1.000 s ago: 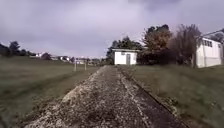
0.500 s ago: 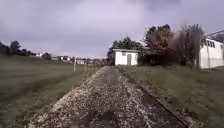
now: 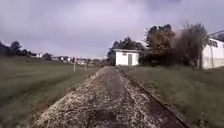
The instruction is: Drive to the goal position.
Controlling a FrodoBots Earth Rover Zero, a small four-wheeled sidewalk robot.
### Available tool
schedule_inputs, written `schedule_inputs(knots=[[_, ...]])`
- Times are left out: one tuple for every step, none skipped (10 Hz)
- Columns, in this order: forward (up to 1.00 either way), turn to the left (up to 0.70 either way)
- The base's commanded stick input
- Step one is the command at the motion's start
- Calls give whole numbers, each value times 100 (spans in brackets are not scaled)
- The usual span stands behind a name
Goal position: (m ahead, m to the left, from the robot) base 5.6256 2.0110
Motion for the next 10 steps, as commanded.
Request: schedule_inputs(knots=[[67,0],[67,0],[67,0],[67,0],[67,0],[67,0],[67,0],[67,0],[67,0],[67,0]])
